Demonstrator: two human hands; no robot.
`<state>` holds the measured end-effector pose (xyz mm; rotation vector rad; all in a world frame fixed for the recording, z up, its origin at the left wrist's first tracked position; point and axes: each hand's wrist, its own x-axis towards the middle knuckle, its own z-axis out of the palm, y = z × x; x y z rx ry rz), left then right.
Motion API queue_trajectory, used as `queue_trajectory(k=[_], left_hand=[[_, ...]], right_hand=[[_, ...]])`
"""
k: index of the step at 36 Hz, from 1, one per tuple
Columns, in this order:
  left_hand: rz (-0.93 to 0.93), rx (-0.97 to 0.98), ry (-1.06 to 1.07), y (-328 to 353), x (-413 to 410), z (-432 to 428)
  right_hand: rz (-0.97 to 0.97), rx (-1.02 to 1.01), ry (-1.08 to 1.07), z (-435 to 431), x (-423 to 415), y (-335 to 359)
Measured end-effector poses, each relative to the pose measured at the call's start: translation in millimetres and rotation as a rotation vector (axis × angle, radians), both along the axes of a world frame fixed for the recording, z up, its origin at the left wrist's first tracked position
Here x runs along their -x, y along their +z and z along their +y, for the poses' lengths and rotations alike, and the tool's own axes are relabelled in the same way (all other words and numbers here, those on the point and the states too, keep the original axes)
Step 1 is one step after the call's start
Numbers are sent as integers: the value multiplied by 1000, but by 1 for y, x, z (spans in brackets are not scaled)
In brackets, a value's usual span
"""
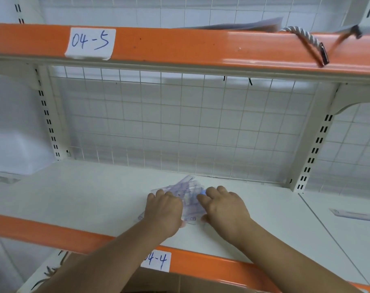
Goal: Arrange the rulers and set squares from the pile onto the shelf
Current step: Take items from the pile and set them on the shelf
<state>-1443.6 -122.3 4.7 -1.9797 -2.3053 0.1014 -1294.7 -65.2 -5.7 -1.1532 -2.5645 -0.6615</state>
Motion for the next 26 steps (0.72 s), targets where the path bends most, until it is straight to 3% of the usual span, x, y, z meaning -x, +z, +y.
queue_trajectory(k=[10, 18, 26], left_hand=[[11, 18, -76, -3, -3, -7], [-13, 20, -104, -5, -22, -6], [14, -48, -183, -2, -78, 0]], right_hand=[[-106, -67, -26, -12, -7, -11], [-67, 126, -217, -24, -47, -6], [-49, 133, -345, -37, -106, -2]])
